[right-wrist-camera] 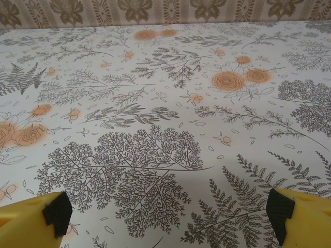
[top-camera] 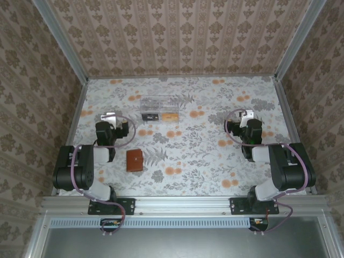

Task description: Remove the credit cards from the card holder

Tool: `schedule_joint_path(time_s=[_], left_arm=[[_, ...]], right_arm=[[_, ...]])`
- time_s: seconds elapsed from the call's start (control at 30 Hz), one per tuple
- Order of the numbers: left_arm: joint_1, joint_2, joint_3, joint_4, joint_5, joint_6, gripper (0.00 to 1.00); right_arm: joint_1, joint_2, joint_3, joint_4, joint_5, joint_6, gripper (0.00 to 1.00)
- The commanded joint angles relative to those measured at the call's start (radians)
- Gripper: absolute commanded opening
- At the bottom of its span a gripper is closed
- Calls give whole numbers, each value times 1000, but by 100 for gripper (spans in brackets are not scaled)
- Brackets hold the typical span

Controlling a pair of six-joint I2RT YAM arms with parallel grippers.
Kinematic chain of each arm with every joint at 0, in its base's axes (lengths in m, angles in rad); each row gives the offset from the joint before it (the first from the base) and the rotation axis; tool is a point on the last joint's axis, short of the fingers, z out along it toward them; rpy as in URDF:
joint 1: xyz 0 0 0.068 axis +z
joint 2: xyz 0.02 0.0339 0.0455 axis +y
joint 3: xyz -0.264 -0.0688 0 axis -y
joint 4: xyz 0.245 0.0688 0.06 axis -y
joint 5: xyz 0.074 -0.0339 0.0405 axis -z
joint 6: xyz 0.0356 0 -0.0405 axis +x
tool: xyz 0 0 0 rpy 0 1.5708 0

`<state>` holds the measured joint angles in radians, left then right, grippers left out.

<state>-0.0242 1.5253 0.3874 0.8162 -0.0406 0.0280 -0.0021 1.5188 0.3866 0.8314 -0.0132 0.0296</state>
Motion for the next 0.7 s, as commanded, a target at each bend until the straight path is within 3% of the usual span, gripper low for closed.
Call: schedule_joint_path(time_s=[0.0,0.1,0.17,0.27,0.43,0.53,0.67], left_arm=[[10,-26,53,-54,11,13,100],[10,-122,220,-432,-59,-20,100],[8,-157,341,-644,-136,-67,100],[9,-193,474,-887,-265,-267,100],[13,-297,552,-1126,-94,-577,100],[11,-386,473,-1107,11,-628,100],[-11,-545,318,-1109,61,-682,100]], right_arm=[[-4,8,16,32,-21,-6,100],[2,-51,17,-5,13,-4,100],[9,-158,58,-173,49,-3,100],[16,-292,138,-382,98,111,100],[16,-433,230,-565,33,355,100],[14,-500,246,-634,10,468,100],[17,-564,238,-691,-89,599,100]])
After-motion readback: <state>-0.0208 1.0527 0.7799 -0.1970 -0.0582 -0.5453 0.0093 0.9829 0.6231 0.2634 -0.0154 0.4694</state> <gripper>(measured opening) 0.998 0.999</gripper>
